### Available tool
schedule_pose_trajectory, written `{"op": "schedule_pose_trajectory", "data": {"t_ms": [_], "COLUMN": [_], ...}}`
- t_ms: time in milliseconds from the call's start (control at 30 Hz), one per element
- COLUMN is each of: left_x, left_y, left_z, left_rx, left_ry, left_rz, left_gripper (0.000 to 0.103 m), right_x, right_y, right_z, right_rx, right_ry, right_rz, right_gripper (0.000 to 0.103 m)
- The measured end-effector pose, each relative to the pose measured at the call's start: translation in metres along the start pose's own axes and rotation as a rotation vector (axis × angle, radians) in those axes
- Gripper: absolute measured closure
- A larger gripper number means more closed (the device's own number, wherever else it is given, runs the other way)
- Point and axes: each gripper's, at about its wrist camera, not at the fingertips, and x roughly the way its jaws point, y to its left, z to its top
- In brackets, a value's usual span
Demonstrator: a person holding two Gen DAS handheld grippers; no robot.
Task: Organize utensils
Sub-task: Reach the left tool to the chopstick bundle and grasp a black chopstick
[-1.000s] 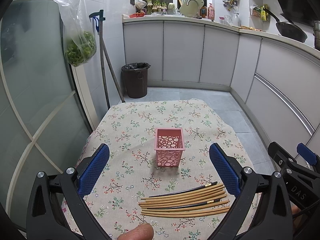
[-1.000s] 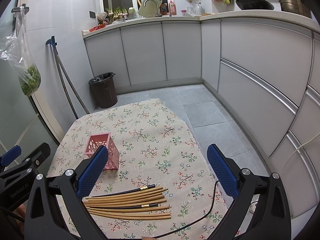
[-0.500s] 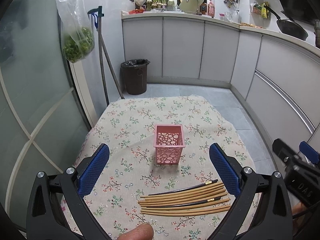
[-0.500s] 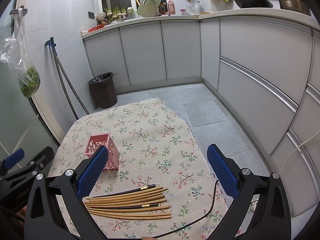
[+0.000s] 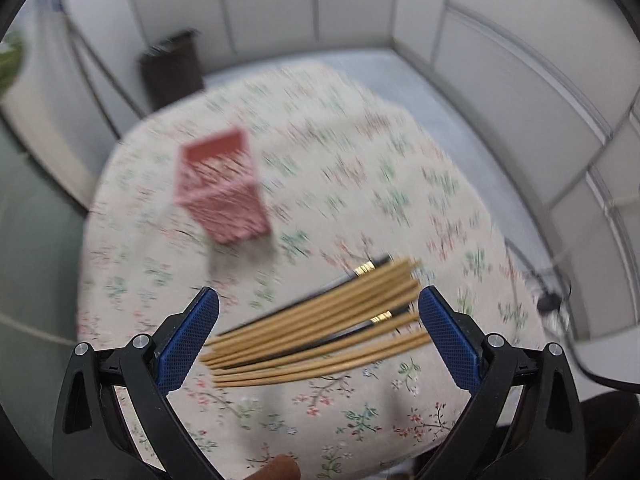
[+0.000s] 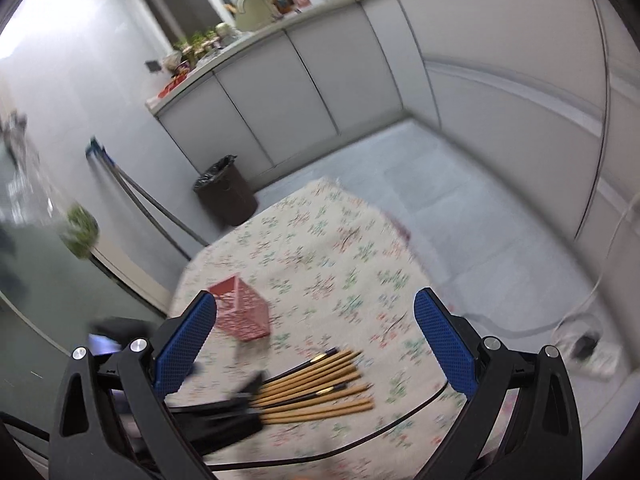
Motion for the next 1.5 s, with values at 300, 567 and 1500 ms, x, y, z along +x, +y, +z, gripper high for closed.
{"op": "schedule_pose_trajectory", "data": {"t_ms": [300,567,1500], "left_x": [0.082,0.119,0.181], "left_y": [-0.018,-0.023,-0.032], "left_z": [0.034,0.057,0.051], "left_rx": [0.070,0.116,0.255], "left_ry": [0.244,0.385,0.461], "left_rz": [-0.047,-0.049,-0.044], "left_gripper": [0.012,0.027,0.056], "right_x": [0.028,0.047,0.056], "right_y": [-0.039,-0.065,-0.074], "right_z": [0.008,0.007,0.003], "right_rx": [0.177,0.303,0.358], "right_ry": [0.123,0.207,0.258], "right_rz": [0.030,0.057,0.074], "right_gripper": [0.007,0.007,0.007]}}
